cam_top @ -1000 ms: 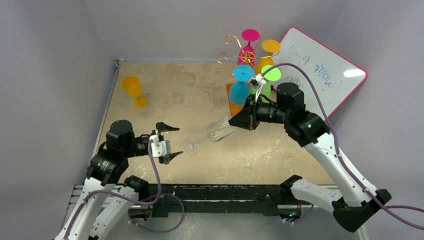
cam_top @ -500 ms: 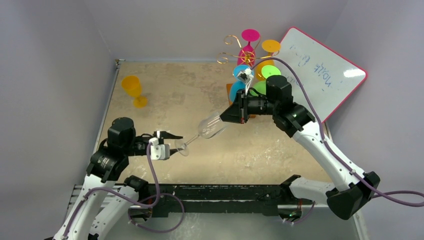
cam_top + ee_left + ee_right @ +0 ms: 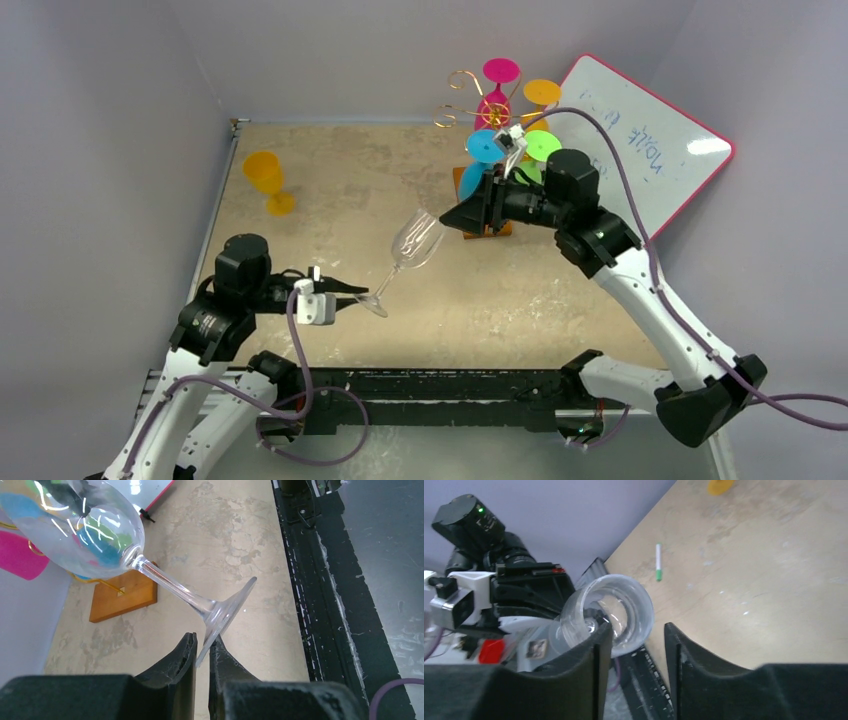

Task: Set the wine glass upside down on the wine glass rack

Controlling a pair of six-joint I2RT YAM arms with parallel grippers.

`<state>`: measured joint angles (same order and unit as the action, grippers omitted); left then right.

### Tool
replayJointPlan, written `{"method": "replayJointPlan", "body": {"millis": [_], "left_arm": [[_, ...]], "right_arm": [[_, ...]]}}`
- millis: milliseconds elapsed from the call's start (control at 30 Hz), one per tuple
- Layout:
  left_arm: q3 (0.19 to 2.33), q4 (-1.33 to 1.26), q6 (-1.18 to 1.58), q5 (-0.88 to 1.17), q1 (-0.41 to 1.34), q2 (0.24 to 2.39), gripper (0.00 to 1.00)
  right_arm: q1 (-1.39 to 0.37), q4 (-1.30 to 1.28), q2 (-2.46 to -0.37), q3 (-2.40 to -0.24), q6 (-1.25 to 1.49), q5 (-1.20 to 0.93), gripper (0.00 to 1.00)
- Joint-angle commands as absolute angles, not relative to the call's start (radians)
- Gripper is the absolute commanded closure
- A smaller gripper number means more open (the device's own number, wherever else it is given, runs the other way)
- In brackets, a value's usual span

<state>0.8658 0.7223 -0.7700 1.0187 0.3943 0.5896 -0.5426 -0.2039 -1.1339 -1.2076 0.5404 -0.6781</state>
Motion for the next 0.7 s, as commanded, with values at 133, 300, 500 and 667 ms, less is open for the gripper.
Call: {"method": "replayJointPlan", "body": {"millis": [133,300,500,667], "left_arm": [[0.903,0.547,-0.627,0.903,0.380,0.575,1.00],[0.894,0.449,-0.490,0.817,0.380,0.574,1.00],[0.870,0.202,-0.172,0.605,0.380,0.576,1.00],[0.885,0.044,0.091,0.375,0.380,0.608,1.00]], "right_arm": [[-0.550,-0.169,-1.006,-1.201,0.527,-0.528,0.41],[-0.551,-0.157,-0.979,-1.209,0.501,-0.433,0.40],[-0.551,-0.130,-0.954,-1.234,0.492,-0.379,0.40],[-0.551,-0.152,-0.934,-1.270,0.489,-0.270,0.41]]}}
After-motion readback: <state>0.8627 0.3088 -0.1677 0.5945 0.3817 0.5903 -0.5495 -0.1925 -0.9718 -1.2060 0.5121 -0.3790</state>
